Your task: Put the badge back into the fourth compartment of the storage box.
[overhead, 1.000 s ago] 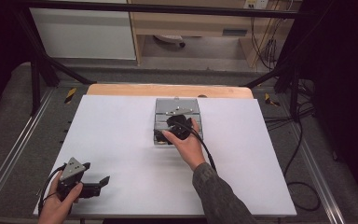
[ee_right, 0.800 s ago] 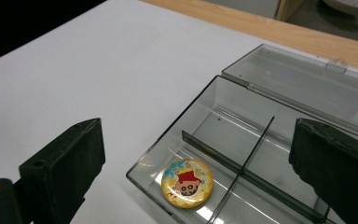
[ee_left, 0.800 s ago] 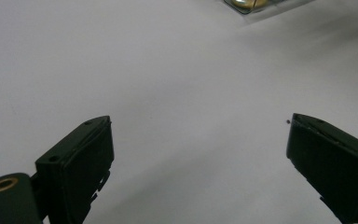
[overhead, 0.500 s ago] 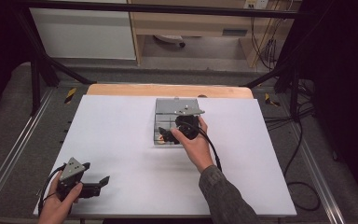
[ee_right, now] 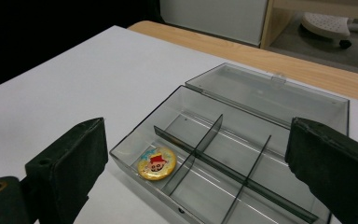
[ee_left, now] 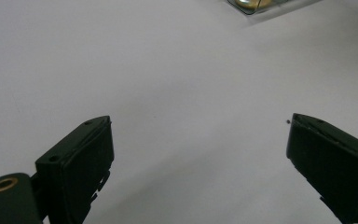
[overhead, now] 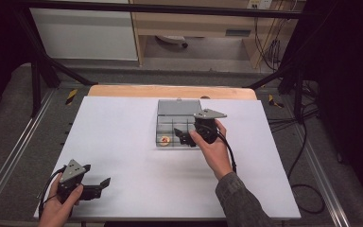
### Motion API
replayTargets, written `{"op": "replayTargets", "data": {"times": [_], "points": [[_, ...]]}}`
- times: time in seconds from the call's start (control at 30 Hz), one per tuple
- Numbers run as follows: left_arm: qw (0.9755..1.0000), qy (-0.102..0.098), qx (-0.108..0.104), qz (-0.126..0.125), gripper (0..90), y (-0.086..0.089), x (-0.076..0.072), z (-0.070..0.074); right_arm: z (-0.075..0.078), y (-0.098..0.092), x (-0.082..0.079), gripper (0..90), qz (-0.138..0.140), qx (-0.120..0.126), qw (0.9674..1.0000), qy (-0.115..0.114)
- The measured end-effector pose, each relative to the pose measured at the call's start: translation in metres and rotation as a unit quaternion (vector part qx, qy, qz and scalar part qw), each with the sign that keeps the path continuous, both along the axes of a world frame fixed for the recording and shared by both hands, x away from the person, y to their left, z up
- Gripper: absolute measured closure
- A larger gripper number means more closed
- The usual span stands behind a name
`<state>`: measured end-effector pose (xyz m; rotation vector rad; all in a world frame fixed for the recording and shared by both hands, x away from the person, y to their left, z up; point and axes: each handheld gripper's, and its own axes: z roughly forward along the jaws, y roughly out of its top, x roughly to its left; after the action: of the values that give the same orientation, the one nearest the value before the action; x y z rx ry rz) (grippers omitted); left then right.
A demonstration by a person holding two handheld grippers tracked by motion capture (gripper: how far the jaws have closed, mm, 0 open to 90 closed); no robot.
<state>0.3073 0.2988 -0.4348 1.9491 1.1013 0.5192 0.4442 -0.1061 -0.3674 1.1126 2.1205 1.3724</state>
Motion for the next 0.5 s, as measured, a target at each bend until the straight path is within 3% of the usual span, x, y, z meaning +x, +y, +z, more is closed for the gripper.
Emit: {"op": "replayTargets", "data": {"times": [0.5], "points": [[1.0000, -0.003, 0.001, 0.000, 7.4, 0.000, -0.001, 0.000, 0.008, -0.043, -0.018, 7.0, -0.015, 0.016, 0.9995, -0.020]]}}
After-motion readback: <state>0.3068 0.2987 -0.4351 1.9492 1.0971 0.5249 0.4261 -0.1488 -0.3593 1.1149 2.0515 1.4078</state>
